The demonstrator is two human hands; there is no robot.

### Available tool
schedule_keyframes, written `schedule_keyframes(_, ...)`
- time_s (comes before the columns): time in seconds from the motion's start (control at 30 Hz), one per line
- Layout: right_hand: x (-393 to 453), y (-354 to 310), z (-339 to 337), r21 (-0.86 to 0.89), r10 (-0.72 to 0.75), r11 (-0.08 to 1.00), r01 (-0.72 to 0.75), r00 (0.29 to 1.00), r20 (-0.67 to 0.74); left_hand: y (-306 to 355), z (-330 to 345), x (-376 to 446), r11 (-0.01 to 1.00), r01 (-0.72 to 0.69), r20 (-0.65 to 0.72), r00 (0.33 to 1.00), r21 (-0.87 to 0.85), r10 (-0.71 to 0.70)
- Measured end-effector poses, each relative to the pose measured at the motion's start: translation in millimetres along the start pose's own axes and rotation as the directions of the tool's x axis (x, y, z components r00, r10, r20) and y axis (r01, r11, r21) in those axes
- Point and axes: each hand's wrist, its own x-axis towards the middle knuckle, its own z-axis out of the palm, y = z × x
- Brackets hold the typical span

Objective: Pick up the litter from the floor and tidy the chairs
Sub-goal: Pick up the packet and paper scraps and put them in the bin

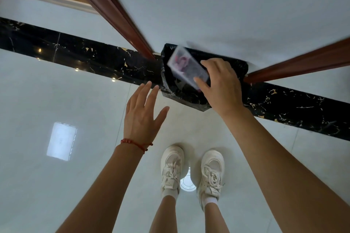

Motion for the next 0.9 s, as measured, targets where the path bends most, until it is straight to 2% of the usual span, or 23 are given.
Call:
schedule_keyframes(0.27,-49.3,-12.8,-63.9,-0.098,0.13,0.988,-0.12,0.986,0.103,27.1,-46.7,-7.0,0.999,-0.028,0.043,0.999,0.043,0.026)
schedule_keyframes(0.47,-81.2,-45.0,-152.7,-0.126,0.196,0.975,-0.182,0.974,0.11,59.7,-123.0,-31.5,0.995,-0.066,0.095,0.994,0.078,0.058)
schedule_keyframes(0.63,-105.1,-80.0,-230.3,-0.16,0.195,0.971,-0.175,0.974,0.118,95.7,-199.3,-61.7,0.983,-0.127,0.125,0.986,0.132,0.11)
schedule_keyframes(0.9,-131.9,-122.1,-342.9,-0.163,0.243,0.958,-0.236,0.97,0.025,152.0,-300.9,-104.1,0.979,-0.123,0.105,0.989,0.161,0.107)
